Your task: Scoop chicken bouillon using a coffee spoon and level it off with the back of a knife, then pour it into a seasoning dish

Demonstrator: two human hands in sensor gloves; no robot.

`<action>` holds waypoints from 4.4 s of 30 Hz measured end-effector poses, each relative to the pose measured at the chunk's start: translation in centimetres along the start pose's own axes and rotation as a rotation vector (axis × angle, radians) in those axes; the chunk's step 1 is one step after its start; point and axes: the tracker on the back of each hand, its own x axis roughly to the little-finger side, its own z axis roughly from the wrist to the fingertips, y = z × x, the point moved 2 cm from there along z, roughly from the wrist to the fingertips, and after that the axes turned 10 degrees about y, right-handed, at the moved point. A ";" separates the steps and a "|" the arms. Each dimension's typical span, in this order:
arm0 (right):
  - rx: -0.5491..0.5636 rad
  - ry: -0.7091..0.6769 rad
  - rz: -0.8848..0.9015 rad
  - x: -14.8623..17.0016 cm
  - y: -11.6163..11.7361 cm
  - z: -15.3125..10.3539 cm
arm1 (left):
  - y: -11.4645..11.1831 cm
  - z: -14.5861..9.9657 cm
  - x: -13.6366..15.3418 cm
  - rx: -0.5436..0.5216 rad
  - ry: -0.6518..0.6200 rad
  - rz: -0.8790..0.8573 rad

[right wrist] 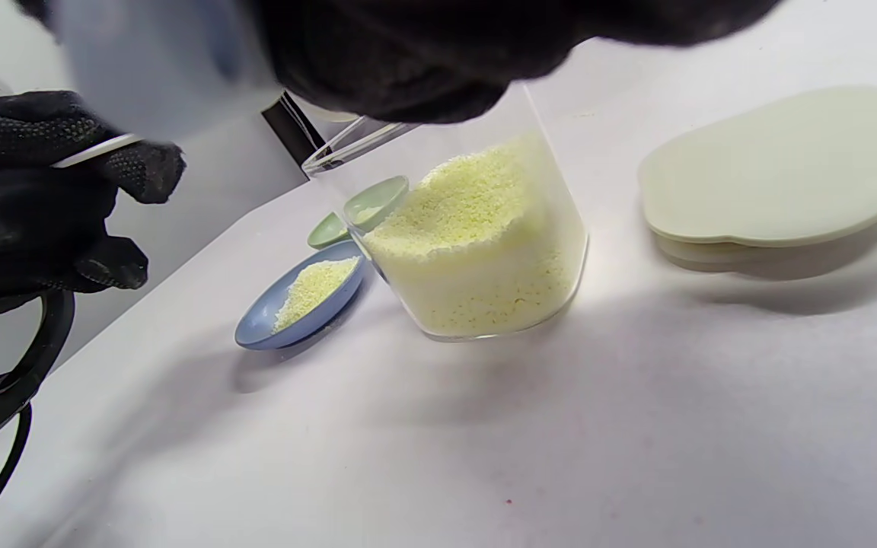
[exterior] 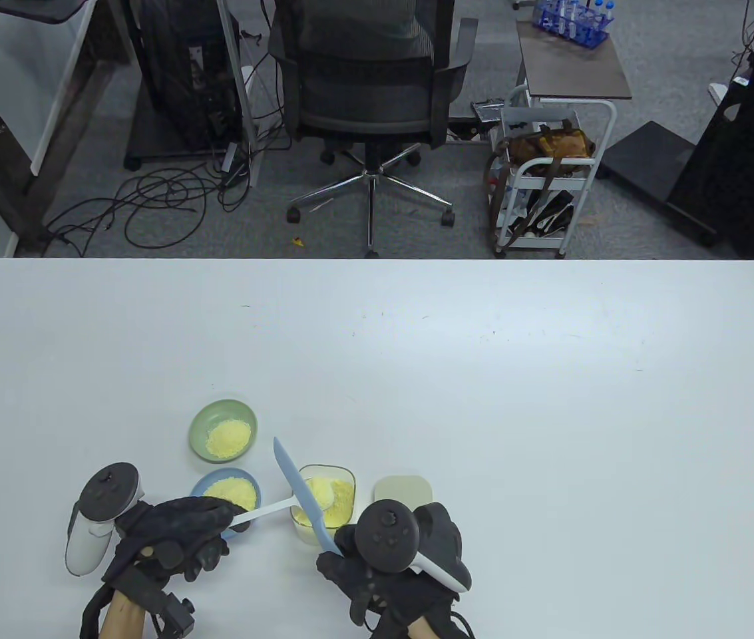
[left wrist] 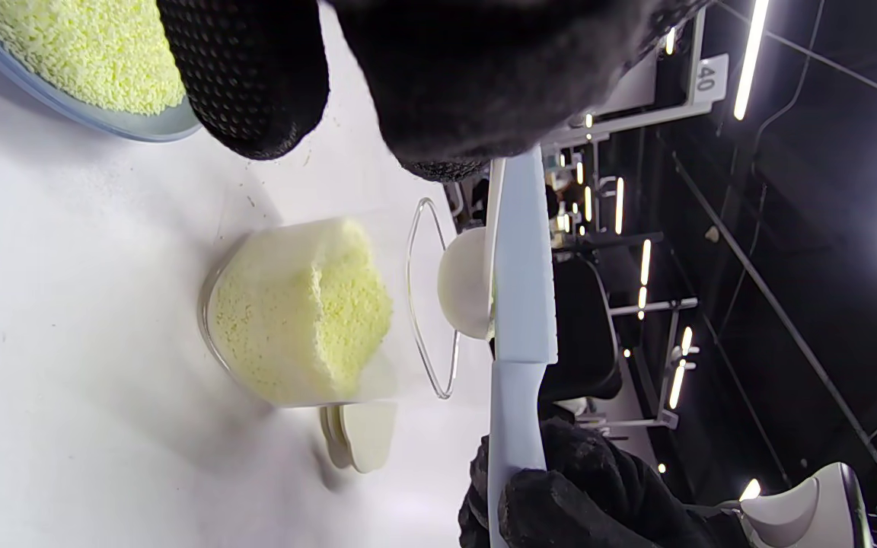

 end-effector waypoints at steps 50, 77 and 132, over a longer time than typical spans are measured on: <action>0.413 0.700 -0.156 20.5 -3.4 -1.2 | 2.9 -1.7 0.4 -0.222 -0.078 -0.183; 0.486 0.333 -0.060 14.9 -1.2 -1.9 | 5.8 -1.8 4.5 -0.699 0.217 -0.081; 0.006 0.029 -0.090 -1.1 2.5 5.4 | 4.1 -1.4 3.1 -0.501 -0.033 -0.260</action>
